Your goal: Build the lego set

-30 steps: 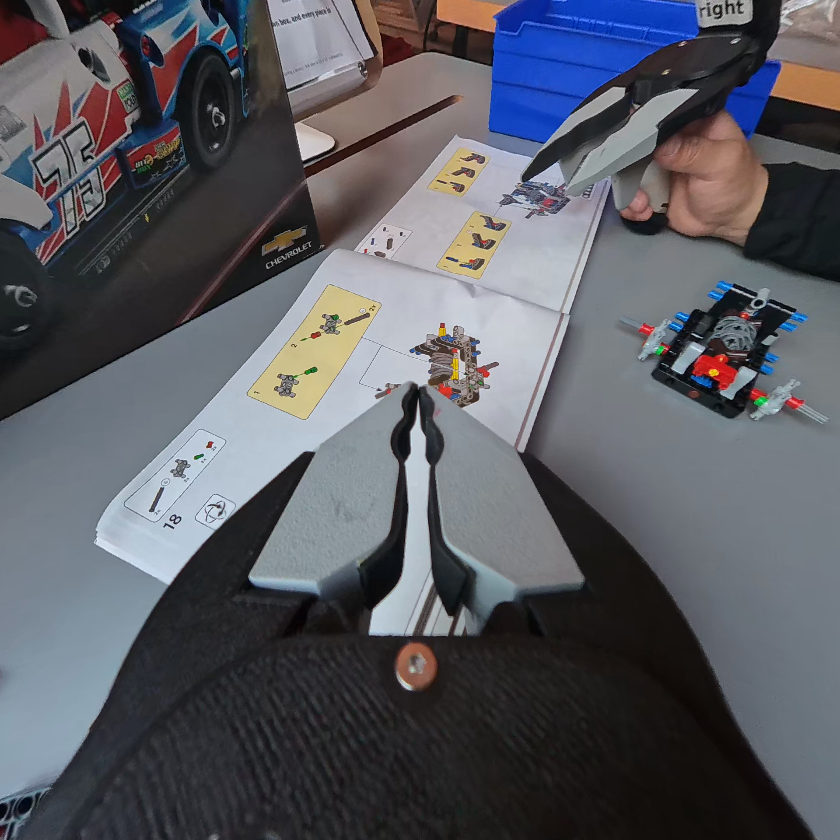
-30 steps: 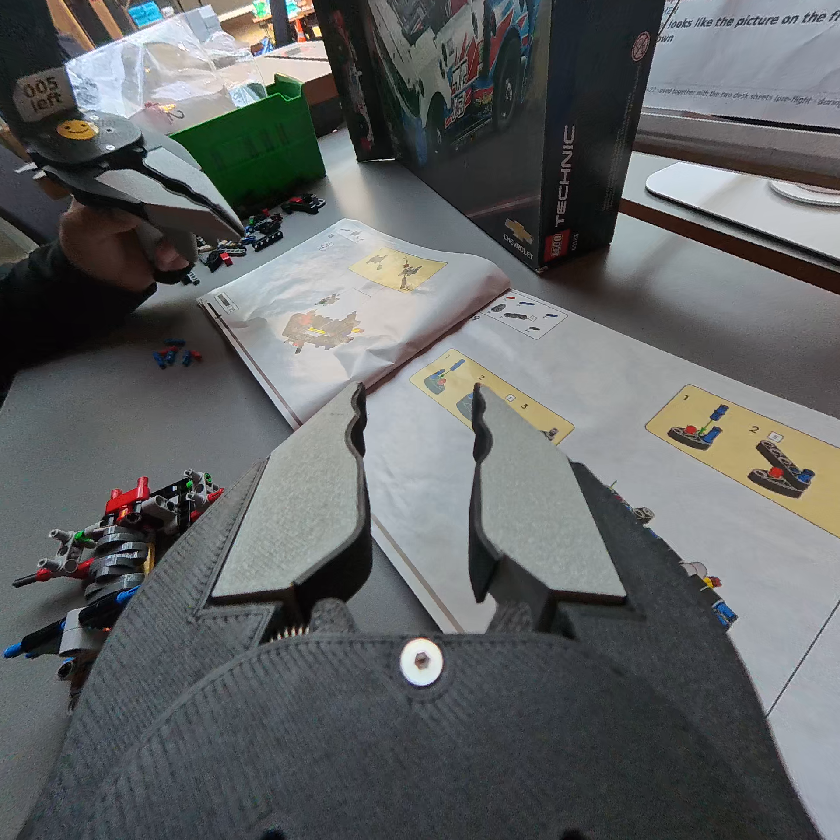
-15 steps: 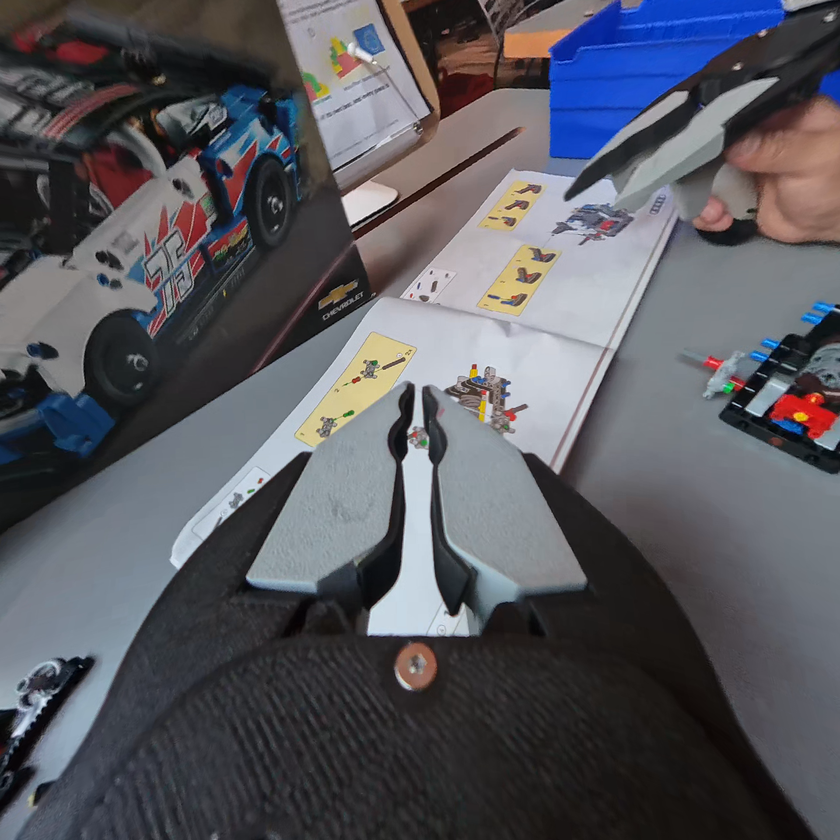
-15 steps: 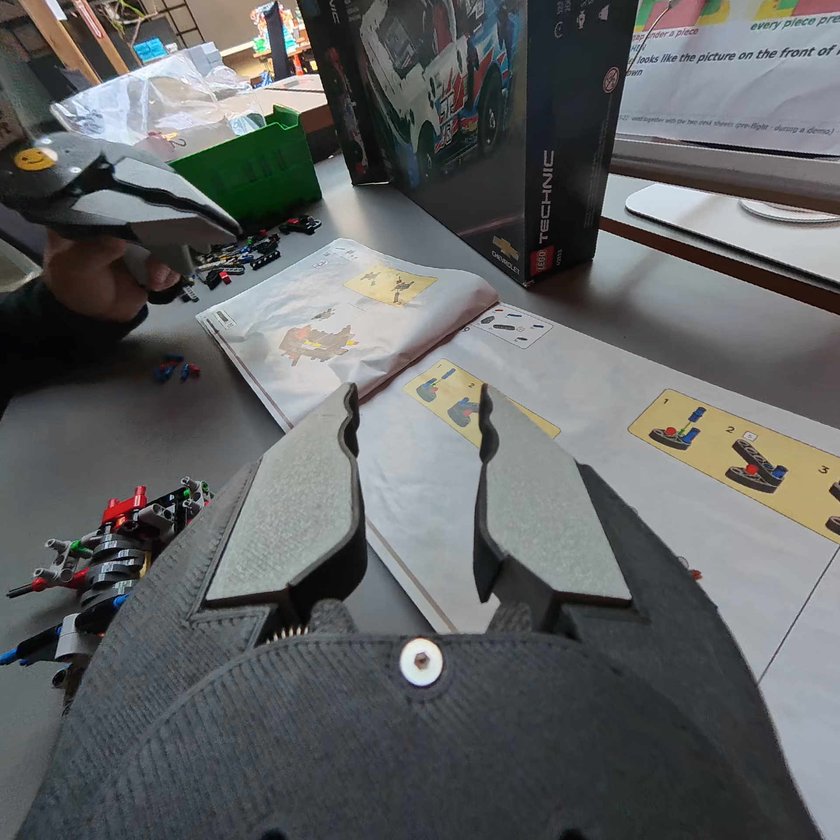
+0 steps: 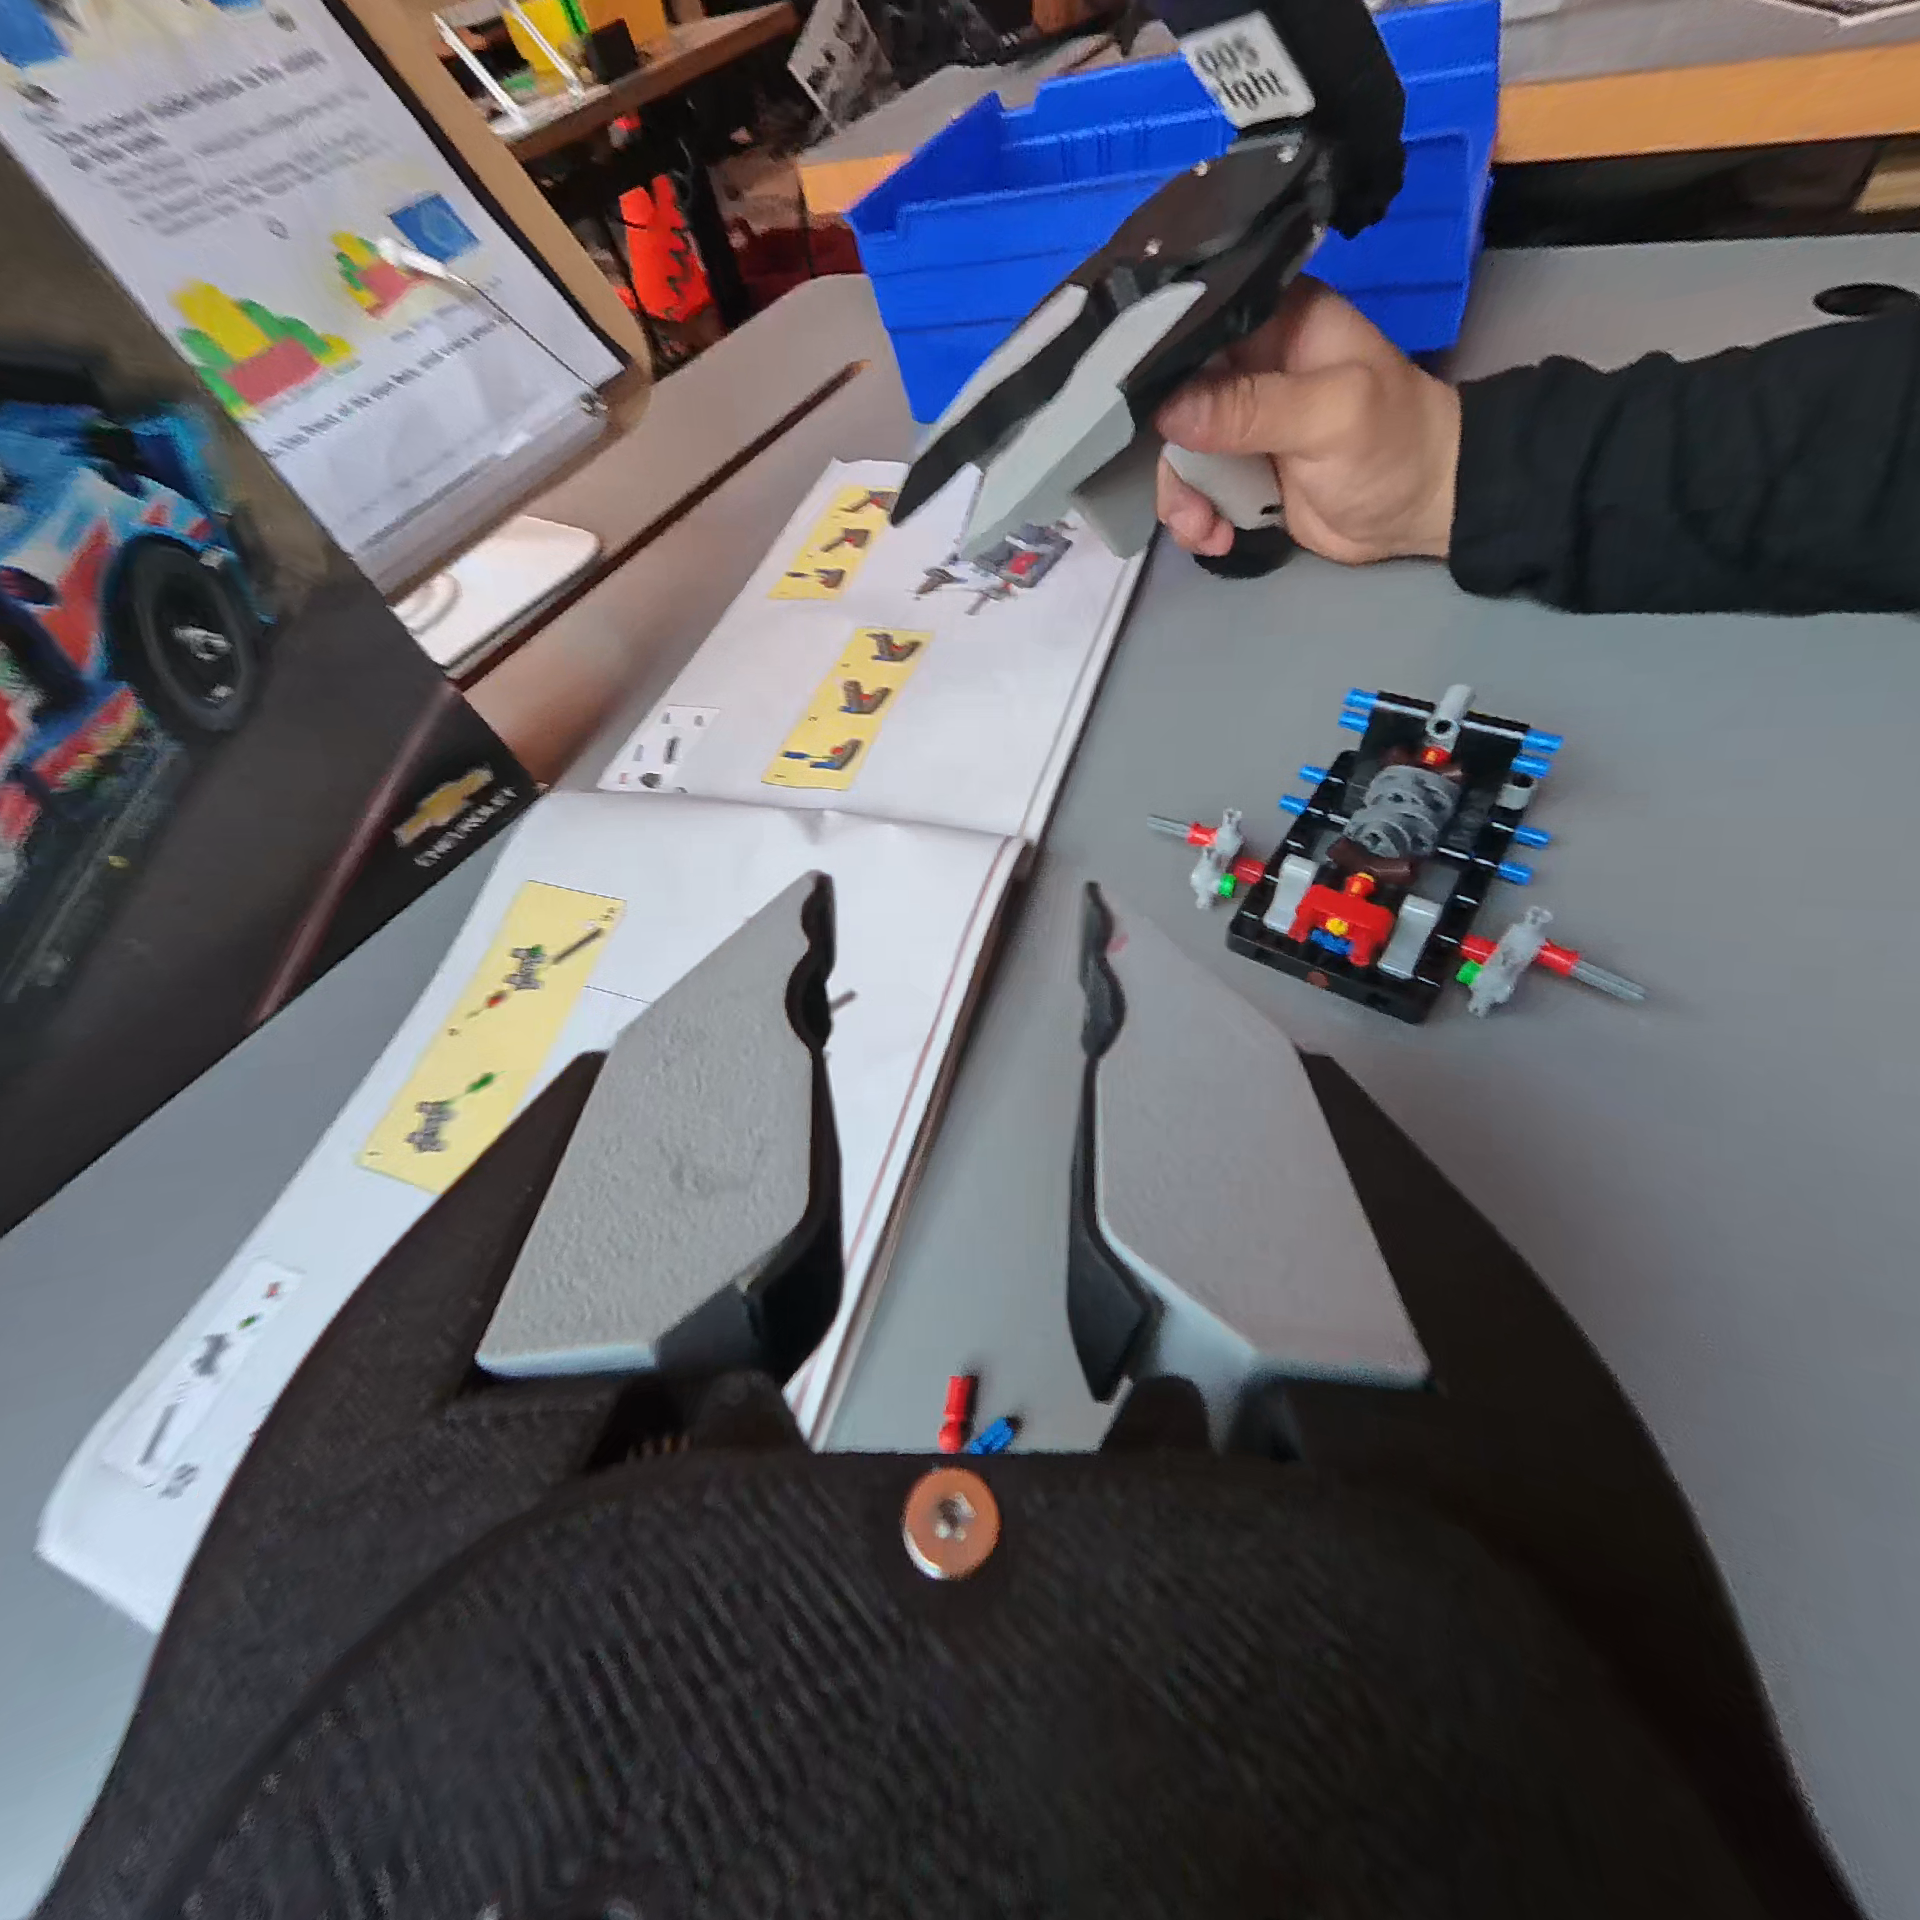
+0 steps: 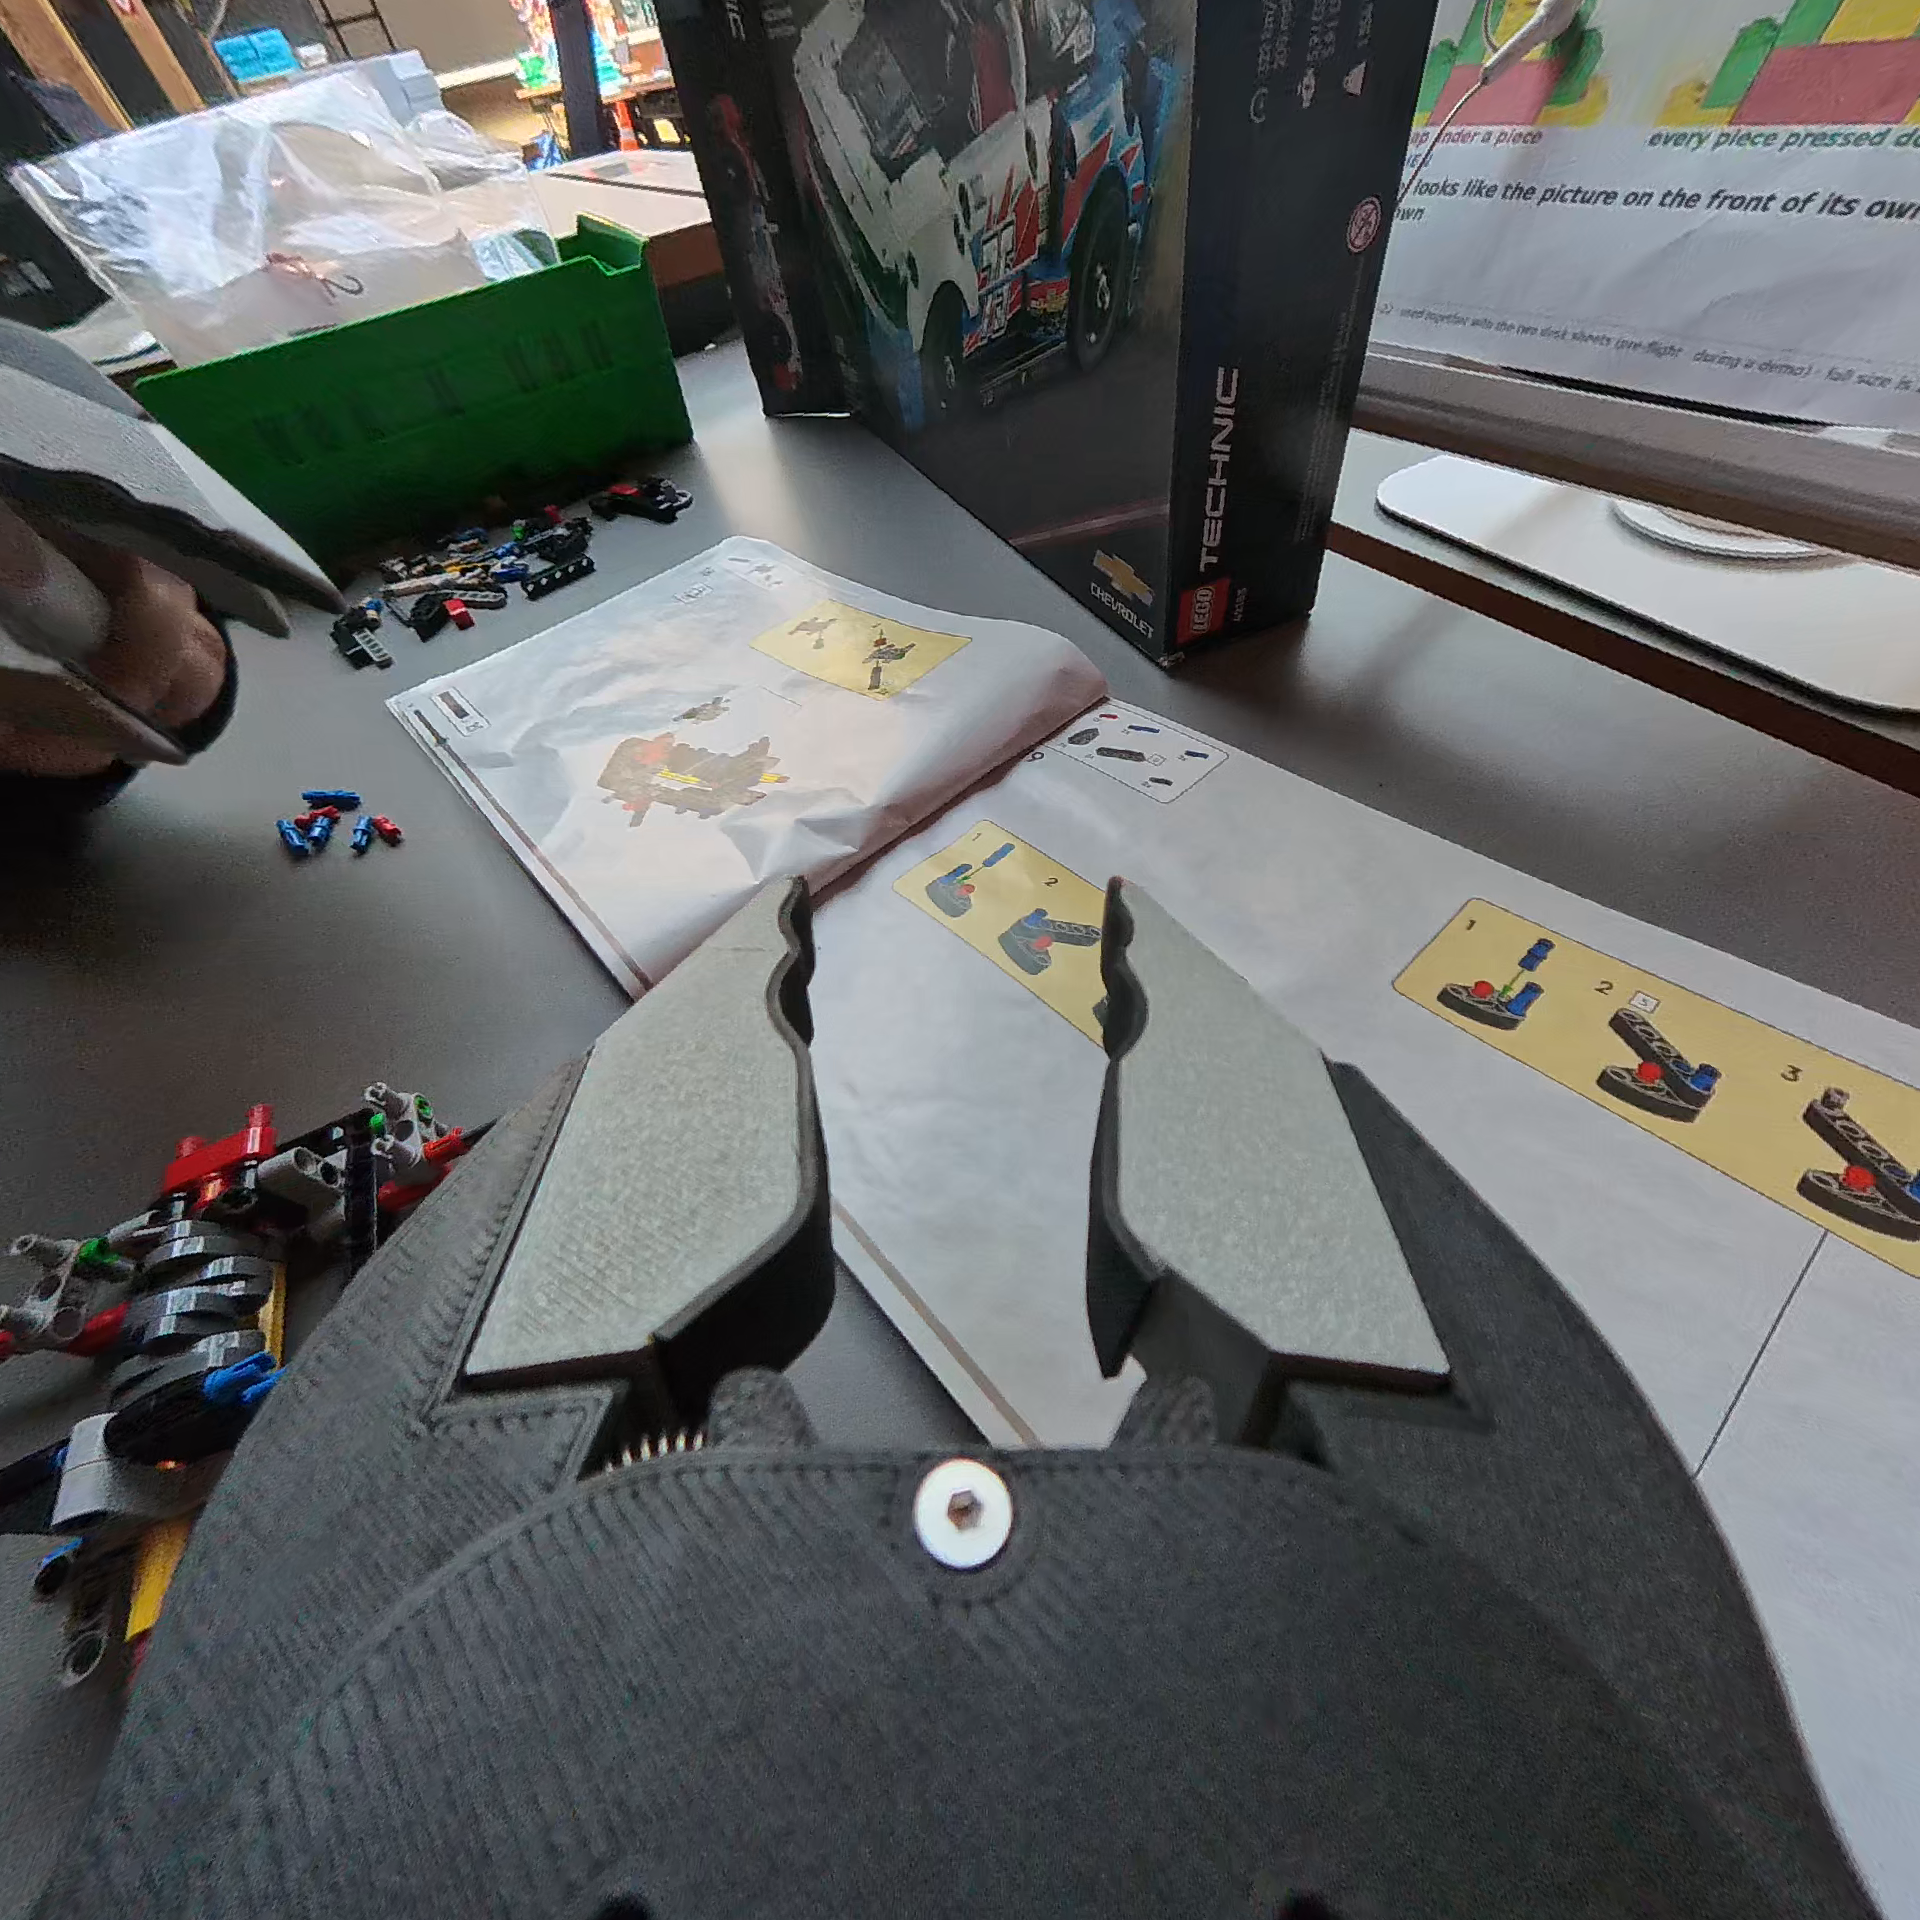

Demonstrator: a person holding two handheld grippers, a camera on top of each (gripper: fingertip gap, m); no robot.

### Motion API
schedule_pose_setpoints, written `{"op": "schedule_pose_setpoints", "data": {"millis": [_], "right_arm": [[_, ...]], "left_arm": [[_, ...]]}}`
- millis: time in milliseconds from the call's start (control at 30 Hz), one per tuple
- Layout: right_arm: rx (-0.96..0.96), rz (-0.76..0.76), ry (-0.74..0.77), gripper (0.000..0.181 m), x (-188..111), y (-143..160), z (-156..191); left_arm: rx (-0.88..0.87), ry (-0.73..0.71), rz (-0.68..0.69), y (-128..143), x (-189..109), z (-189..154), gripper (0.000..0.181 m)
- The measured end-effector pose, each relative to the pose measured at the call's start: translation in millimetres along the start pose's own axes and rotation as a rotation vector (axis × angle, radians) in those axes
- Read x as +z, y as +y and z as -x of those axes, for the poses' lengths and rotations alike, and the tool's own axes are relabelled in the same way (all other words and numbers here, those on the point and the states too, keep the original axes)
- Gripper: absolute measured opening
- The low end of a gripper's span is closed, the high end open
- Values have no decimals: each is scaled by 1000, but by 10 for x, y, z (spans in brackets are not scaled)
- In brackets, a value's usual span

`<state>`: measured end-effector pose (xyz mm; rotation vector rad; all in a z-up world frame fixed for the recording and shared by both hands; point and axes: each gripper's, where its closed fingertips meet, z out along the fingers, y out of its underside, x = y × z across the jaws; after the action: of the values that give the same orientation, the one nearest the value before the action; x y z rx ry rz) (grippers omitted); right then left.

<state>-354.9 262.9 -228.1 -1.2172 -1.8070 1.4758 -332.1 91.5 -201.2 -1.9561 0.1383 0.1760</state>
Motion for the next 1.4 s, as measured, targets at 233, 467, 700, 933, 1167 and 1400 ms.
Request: {"op": "schedule_pose_setpoints", "data": {"millis": [233, 467, 700, 933, 1167, 1400], "right_arm": [[-5, 5, -33, 52, -10, 10, 45], [-92, 94, 9, 0, 31, 134, 48], [-138, 122, 21, 24, 83, 167, 84], [-127, 119, -21, 0, 80, 166, 133], [-111, 114, -38, 12, 86, 157, 138], [-111, 118, -43, 13, 90, 162, 144]], "left_arm": [[1, -19, -52, 21, 26, 84, 35], [84, -51, -73, -10, -67, 117, 0], [-1, -32, -77, 32, -92, 232, 15], [-123, 47, -97, 36, -142, 259, 0], [-156, 9, -77, 112, -145, 406, 14], [-226, -33, -49, 208, -99, 568, 25]]}}
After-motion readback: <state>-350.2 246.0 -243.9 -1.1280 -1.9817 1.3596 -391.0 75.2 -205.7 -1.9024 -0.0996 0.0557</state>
